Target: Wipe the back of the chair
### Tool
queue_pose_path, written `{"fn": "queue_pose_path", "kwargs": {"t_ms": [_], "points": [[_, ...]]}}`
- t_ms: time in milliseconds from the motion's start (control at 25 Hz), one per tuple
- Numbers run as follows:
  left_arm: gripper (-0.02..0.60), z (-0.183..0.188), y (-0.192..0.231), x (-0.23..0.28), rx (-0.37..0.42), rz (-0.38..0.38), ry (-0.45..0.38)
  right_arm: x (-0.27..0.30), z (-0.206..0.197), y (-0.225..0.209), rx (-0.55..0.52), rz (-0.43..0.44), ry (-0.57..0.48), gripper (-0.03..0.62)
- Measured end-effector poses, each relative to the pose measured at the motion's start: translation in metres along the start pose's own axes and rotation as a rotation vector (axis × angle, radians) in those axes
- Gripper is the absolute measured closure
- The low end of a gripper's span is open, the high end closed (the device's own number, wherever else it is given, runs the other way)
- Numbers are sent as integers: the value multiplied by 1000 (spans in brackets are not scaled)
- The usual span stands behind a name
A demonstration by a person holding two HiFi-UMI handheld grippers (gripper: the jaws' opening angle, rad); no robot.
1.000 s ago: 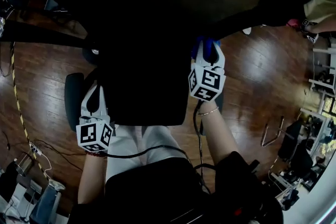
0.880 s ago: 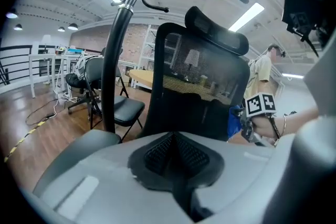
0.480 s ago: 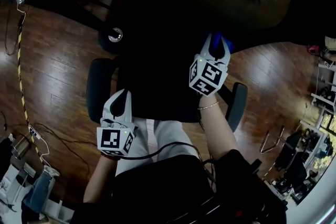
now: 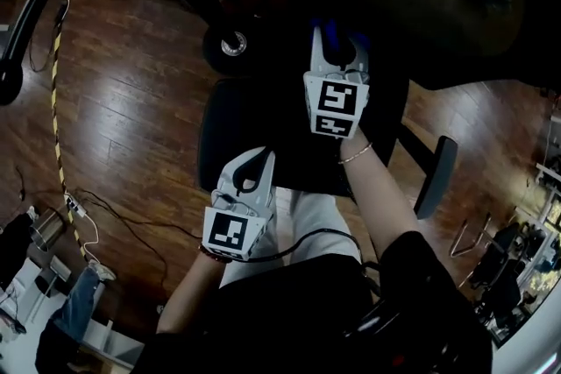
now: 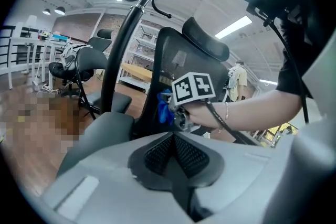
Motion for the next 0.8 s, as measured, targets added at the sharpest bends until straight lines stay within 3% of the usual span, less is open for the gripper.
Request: {"fn": "queue_pose_path", "kwargs": {"t_ms": [200,320,480,560,680,800], "points": [[574,3,10,-13,-58,-9,-60,8,0,23,-10,-20,-25,510],[574,8,21,-19,-50,8,-61,16,5,32,-35,21,-29,510],[574,7,27,-28,-53,52,-61,17,6,40,-8,12,-32,510],[574,5,28,-33,-49,74,-57,17,7,47,40,53,-45,510],[574,0,28,-36,-34,109,-41,20,10,60,62,184,-43,510],[574,-5,21,-29,-10,92,-29,10,11,63,68,285,-60,510]]}}
Point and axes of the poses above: the fingertips, and each gripper's own axes: x forward along the fingers, y to its left, z out of its top, the point moved 9 cm from there along -x, backward along the fingers
